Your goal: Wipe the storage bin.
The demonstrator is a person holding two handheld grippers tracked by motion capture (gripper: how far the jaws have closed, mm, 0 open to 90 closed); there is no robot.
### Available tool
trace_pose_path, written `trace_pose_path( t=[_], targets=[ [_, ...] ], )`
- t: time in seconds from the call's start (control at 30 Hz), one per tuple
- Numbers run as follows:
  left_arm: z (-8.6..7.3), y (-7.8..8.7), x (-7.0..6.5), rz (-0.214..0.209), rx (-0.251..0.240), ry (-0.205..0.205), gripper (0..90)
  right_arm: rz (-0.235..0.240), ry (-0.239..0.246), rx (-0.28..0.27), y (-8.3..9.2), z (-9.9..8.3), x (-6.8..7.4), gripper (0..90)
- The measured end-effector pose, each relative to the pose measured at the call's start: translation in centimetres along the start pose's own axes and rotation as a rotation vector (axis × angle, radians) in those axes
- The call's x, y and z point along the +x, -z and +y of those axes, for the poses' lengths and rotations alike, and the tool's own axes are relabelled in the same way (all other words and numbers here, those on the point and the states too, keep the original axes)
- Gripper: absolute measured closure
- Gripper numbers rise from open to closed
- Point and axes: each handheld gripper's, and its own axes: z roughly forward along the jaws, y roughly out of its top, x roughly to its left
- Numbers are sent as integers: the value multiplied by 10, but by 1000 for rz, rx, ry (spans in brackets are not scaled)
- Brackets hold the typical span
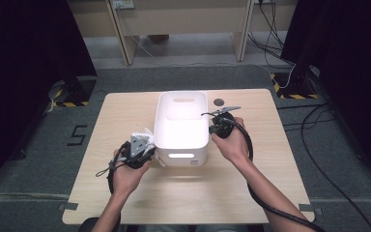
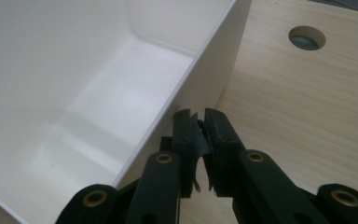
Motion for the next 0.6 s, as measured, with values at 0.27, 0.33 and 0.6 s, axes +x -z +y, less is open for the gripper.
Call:
trace_pose_path(
  t=[0.27, 0.33, 0.6],
  targets=[
    [0, -1, 1, 6, 10, -1, 746, 22, -36, -23, 7, -2, -6, 753],
    [-2, 3, 0, 1, 15, -13, 746, 22, -48, -49, 13, 1, -8, 733],
    [-12, 20, -14, -26, 1, -15, 746, 54, -52, -119, 28, 7, -2, 674]
  ],
)
